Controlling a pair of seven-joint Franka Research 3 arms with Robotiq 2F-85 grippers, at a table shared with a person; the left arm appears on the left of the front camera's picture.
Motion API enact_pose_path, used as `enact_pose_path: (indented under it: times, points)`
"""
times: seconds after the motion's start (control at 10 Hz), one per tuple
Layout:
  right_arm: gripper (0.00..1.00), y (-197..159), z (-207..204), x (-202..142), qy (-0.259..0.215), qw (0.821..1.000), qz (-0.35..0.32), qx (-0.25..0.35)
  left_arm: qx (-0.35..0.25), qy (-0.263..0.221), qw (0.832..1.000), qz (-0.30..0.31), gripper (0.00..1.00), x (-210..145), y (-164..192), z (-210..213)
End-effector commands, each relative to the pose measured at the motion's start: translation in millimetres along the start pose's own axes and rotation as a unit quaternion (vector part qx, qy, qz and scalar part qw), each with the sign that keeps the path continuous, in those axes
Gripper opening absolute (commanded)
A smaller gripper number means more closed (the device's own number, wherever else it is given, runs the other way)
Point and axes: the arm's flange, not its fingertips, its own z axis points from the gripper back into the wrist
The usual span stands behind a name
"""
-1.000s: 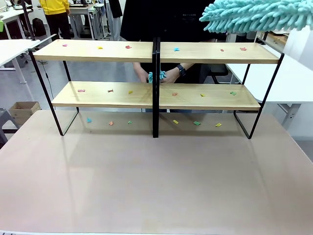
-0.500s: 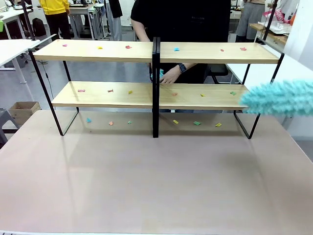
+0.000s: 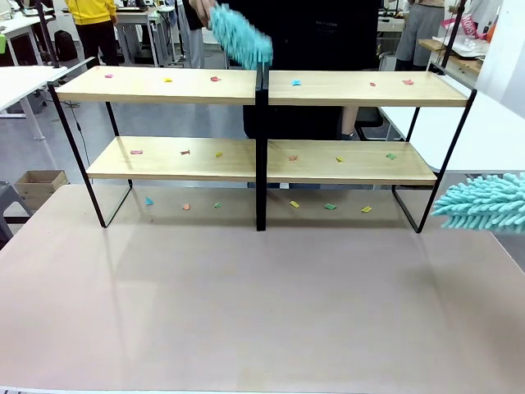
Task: Clean the shelves.
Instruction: Pick up the Duster when the human hands it over, then clean a randomly selected level of the Shelf with the Duster.
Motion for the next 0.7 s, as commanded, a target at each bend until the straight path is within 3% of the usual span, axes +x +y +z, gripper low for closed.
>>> enact_pose_path:
  times: [0.0, 0.6]
  points:
    - [0.13, 2.2, -1.9, 1.4, 0.005, 1.000, 0.007, 0.004, 0.003, 0.002, 1.000, -0.001, 1.00, 0.0, 0.1, -0.2]
    - [0.13, 2.2, -1.9, 1.4, 0.005, 1.000, 0.007, 0.004, 0.003, 0.002, 1.000, -0.001, 1.00, 0.0, 0.1, -0.2]
